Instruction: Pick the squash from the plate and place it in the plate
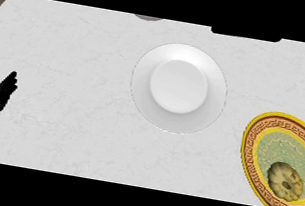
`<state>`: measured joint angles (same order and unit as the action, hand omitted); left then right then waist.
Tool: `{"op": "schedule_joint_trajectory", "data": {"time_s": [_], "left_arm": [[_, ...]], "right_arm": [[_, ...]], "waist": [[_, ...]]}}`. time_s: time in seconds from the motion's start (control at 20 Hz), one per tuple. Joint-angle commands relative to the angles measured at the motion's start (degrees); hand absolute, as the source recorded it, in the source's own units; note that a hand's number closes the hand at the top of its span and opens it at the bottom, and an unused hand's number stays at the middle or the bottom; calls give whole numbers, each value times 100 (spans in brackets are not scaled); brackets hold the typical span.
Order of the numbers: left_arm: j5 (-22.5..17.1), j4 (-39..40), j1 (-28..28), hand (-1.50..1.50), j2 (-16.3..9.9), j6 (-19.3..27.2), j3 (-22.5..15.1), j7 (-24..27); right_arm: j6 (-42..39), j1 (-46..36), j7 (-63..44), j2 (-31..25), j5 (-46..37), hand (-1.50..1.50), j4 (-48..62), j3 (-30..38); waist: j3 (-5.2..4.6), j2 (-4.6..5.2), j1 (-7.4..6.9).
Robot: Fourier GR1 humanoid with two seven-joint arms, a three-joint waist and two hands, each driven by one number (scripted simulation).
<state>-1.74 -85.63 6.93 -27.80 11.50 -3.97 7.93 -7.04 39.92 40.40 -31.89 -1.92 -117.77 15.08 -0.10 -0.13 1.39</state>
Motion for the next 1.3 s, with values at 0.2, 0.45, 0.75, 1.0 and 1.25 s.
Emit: {"op": "schedule_joint_trajectory", "data": {"time_s": [0.2, 0.45, 0.75, 1.0, 1.25], "left_arm": [[153, 158, -204, 0, 119, -54, -14, -18], [249, 219, -254, 0, 197, -105, -11, -29], [400, -7, -144, 0, 338, -106, -50, -39], [434, -44, -196, 0, 347, -181, 80, -150], [424, 308, -206, 0, 443, -466, 391, 140]], "right_arm": [[86, 111, -2093, -273, -1237, -150, -998, 23], [-408, -721, -3254, -659, -1691, -150, -840, -278], [-826, -1161, -3539, -772, -2479, -150, -253, -575], [-1229, -2086, -3854, -898, -3035, -150, 476, -996], [-1339, -2192, -3562, -449, -3600, -150, 694, -1179]], "waist": [[0, 22, -126], [4, 32, -198], [10, 16, -181], [11, 19, -204], [9, 12, -144]]}}
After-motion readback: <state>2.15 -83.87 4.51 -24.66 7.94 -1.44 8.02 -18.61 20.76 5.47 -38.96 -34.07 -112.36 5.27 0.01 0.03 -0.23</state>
